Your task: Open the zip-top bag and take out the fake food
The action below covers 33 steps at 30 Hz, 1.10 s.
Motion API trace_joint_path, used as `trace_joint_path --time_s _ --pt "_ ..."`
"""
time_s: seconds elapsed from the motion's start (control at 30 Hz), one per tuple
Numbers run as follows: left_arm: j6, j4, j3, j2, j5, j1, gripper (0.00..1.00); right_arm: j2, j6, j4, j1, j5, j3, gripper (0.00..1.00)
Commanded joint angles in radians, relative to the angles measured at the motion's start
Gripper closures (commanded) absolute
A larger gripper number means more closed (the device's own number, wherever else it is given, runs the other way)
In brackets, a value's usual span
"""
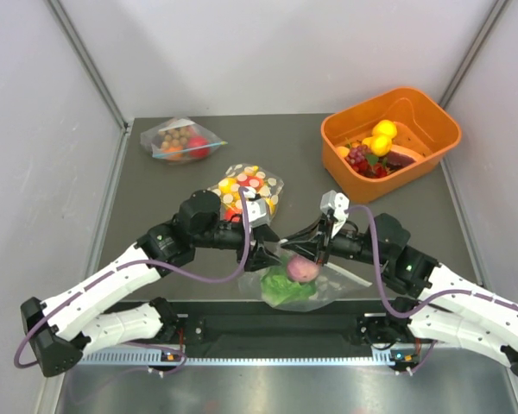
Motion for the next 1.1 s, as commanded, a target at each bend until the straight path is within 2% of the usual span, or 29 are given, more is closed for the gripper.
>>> trace_joint_path --time_s 0.0,0.3,0.53,0.57,0.6,0.67,0.7,0.77,1.07 --pt "-0.028 0.137 -0.016 -0.015 -0.021 0.006 0.34 -0.018 0.008 0.064 0.015 -0.024 0.035 0.99" --pt "-0.025 0.171 -0.001 0.03 -0.069 0.008 0.3 0.0 0.022 0.079 0.02 -0.058 0.035 0.99" --pt "-0.028 0.163 -0.004 0.082 0.029 0.008 0.35 -0.023 0.028 0.084 0.021 -0.038 0.019 0.99" --pt "-0.028 0.165 -0.007 0.082 0.036 0.008 0.38 -0.027 0.028 0.084 0.021 -0.029 0.015 0.99" --pt "-0.028 0.165 -0.011 0.082 0.042 0.008 0.56 -0.027 0.029 0.084 0.021 -0.026 0.015 0.99" --pt "-0.028 0.163 -0.013 0.082 0.052 0.008 0.72 -0.029 0.029 0.088 0.021 -0.02 0.011 0.99" --pt "-0.028 0.157 -0.011 0.084 0.057 0.008 0.86 -0.03 0.029 0.087 0.021 -0.017 0.009 0.99" --pt "-0.028 0.143 -0.011 0.087 0.063 0.008 0.99 -0.033 0.022 0.078 0.021 0.0 0.006 0.99" --pt "-0.026 0.143 -0.017 0.085 0.03 0.048 1.0 -0.055 0.005 0.042 0.021 -0.013 -0.023 1.0"
